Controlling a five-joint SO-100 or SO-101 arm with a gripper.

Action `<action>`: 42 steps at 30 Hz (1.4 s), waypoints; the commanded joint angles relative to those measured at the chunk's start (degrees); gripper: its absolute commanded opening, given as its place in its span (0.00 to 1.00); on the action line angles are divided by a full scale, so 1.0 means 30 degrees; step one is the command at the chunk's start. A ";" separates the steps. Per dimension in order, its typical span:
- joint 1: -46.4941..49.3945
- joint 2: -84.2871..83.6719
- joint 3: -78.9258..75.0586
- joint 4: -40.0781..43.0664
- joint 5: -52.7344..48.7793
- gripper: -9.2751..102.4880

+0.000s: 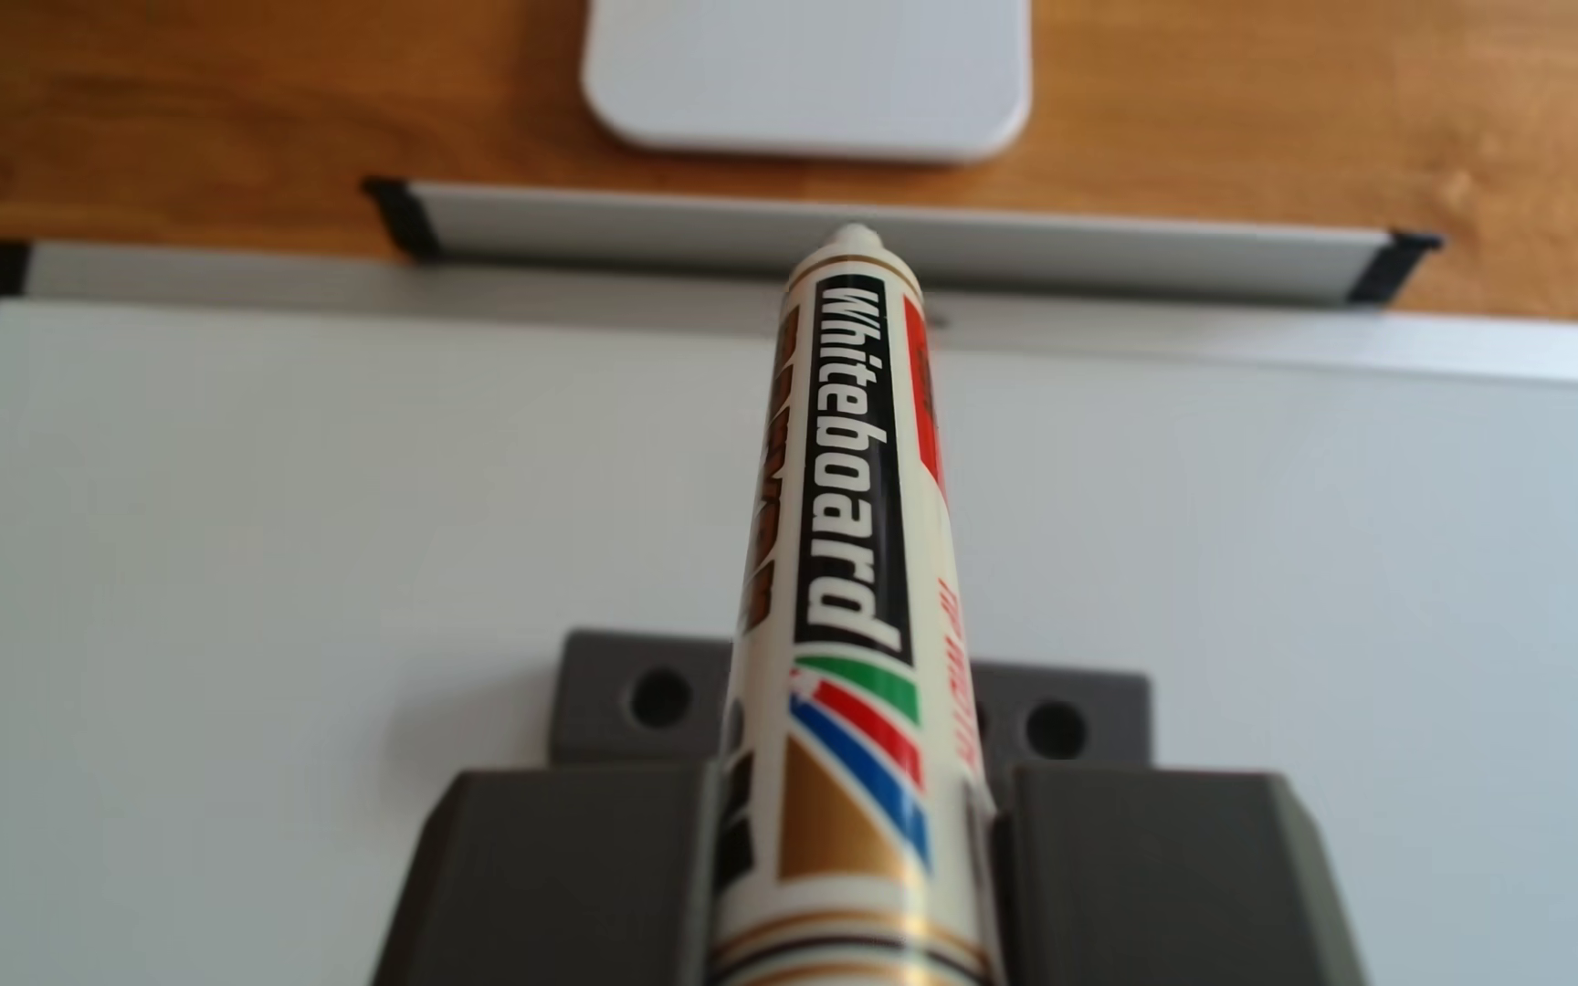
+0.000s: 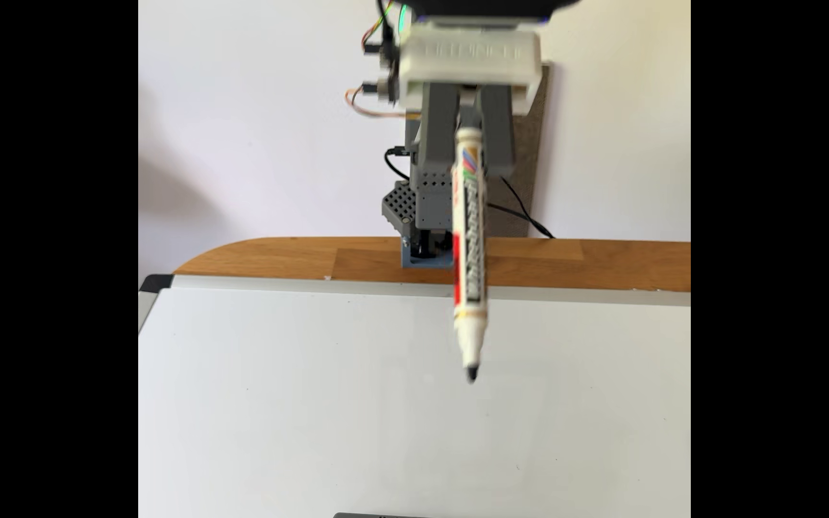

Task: Draw a face

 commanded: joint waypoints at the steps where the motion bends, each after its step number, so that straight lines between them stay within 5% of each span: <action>1: -0.0029 0.3135 0.2402 -0.0176 0.0088 0.07; 14: -0.1143 0.9580 1.5732 -0.1992 -0.1318 0.07; 22: -0.3867 1.0078 1.8311 -0.1816 -0.3018 0.07; 25: -0.4600 0.9961 1.9131 -0.1992 -0.6270 0.07; 34: -0.4775 0.9873 2.2822 -0.5684 -2.3467 0.07; 42: -0.3984 0.8818 2.6338 -0.9316 -2.4756 0.07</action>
